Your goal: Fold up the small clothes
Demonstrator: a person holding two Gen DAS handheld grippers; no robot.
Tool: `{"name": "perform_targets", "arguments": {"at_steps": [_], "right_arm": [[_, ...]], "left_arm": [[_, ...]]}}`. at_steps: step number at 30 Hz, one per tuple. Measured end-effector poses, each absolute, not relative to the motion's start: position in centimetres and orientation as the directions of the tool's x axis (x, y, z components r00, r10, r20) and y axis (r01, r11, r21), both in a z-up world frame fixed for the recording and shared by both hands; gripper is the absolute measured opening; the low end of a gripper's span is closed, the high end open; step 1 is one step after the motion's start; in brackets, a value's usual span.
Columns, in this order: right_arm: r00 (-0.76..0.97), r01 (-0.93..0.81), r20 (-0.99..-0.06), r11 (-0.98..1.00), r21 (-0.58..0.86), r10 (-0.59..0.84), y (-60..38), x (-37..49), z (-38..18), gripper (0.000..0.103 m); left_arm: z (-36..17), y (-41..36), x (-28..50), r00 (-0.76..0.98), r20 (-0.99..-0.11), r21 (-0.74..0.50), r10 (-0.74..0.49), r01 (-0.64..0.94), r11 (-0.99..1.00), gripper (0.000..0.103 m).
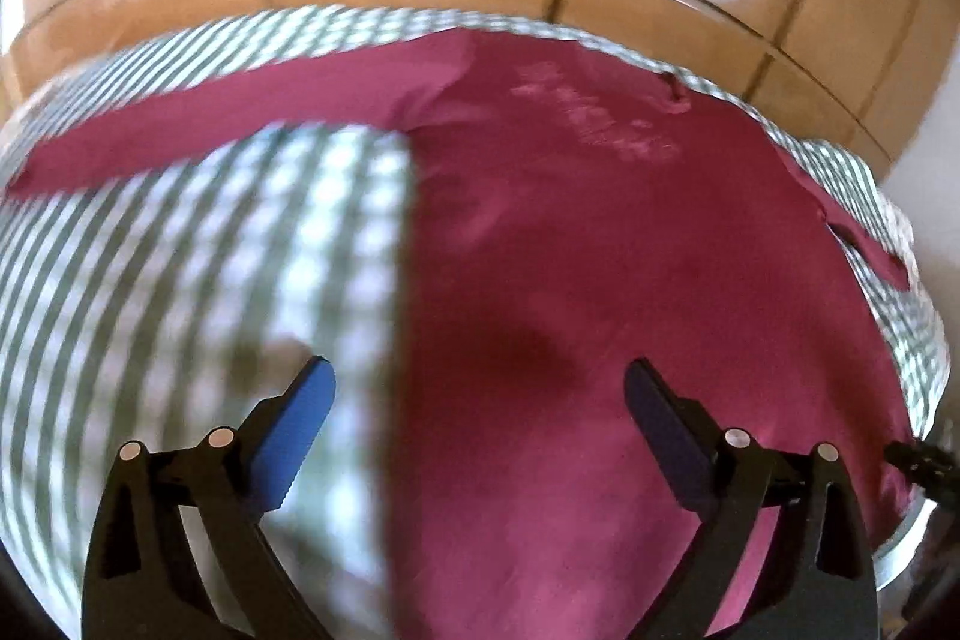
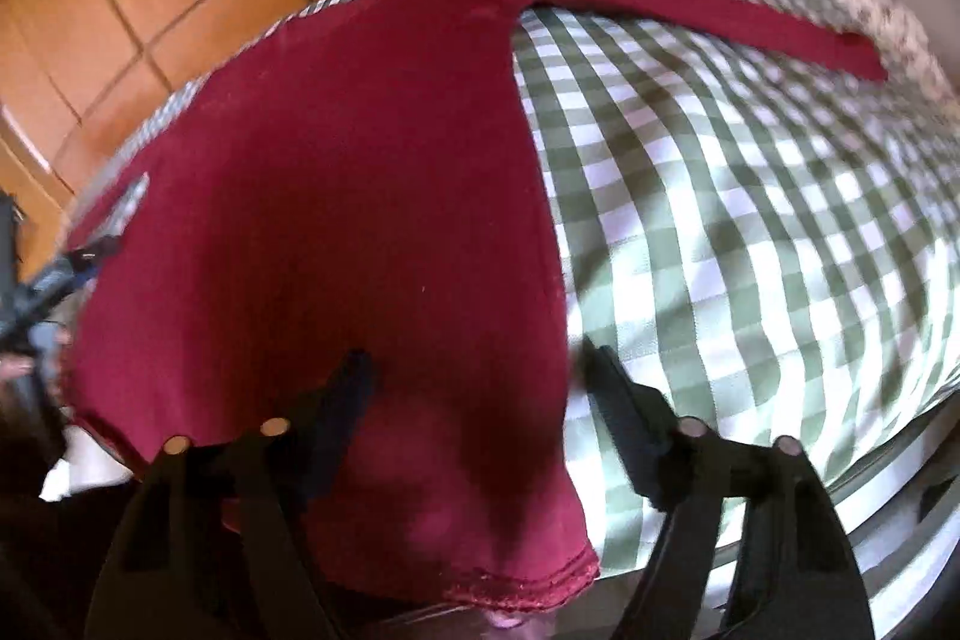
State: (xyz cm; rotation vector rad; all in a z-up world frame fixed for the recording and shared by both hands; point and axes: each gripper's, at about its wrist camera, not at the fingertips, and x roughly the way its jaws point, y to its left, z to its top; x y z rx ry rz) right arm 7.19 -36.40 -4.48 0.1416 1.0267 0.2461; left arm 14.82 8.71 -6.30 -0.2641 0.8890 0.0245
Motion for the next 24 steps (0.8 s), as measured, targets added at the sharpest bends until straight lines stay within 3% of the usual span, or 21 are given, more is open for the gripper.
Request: {"name": "perform_targets", "arguments": {"at_steps": [2, 4, 5, 7, 9, 13, 18, 20, 21, 22, 23, 24], "right_arm": [[0.496, -0.131, -0.816, 0.954, 0.269, 0.298, -36.5, 7.0, -4.6, 0.049], [0.498, -0.129, -0.814, 0.954, 0.271, 0.299, -36.5, 7.0, -4.8, 0.042], [0.498, -0.131, -0.814, 0.954, 0.272, 0.300, -36.6, 6.9, -4.8, 0.032], [0.491, -0.133, -0.811, 0.947, 0.293, 0.320, -36.7, 7.0, -4.4, 0.010], [0.508, -0.143, -0.796, 0.944, 0.299, 0.329, -37.2, 7.0, -3.5, 0.009], [0.565, -0.189, -0.750, 0.938, 0.291, 0.346, -37.7, 5.8, -0.5, 0.008], [0.474, -0.181, -0.827, 0.953, 0.245, 0.303, -36.8, 6.5, -4.0, 0.008], [0.463, -0.179, -0.827, 0.948, 0.264, 0.318, -37.1, 6.6, -4.3, 0.011], [0.468, -0.175, -0.824, 0.948, 0.267, 0.319, -37.5, 6.7, -4.0, 0.013], [0.484, -0.168, -0.817, 0.950, 0.264, 0.313, -37.8, 6.8, -3.5, 0.023], [0.515, -0.158, -0.799, 0.950, 0.268, 0.311, -38.3, 6.8, -2.6, 0.037], [0.542, -0.151, -0.779, 0.948, 0.280, 0.317, -38.7, 6.6, -1.7, 0.041]], "left_arm": [[-6.6, 9.6, 12.7, 0.618, -0.780, -0.240, -0.096, -0.154, 0.959, 0.081], [-6.6, 9.7, 10.5, 0.617, -0.780, -0.243, -0.101, -0.150, 0.958, 0.069], [-6.5, 9.3, 9.5, 0.614, -0.779, -0.261, -0.127, -0.133, 0.956, 0.063], [-6.7, 8.5, 8.7, 0.601, -0.783, -0.267, -0.161, -0.091, 0.959, 0.026], [-6.6, 7.9, 8.5, 0.593, -0.788, -0.259, -0.168, -0.071, 0.963, 0.011], [-5.6, 7.9, 8.2, 0.592, -0.796, -0.214, -0.128, -0.078, 0.974, 0.003], [-5.8, 8.2, 8.7, 0.533, -0.846, -0.104, -0.027, -0.115, 0.988, 0.008], [-4.8, 7.7, 8.8, 0.531, -0.847, -0.042, 0.035, -0.133, 0.990, 0.028], [-4.1, 7.8, 8.8, 0.544, -0.838, -0.043, 0.045, -0.148, 0.988, 0.047], [-3.4, 8.0, 8.8, 0.561, -0.827, -0.052, 0.049, -0.162, 0.985, 0.061], [-2.3, 7.9, 9.1, 0.594, -0.802, -0.065, 0.060, -0.186, 0.980, 0.065], [-1.6, 7.6, 9.5, 0.613, -0.786, -0.065, 0.073, -0.200, 0.978, 0.069]]}}
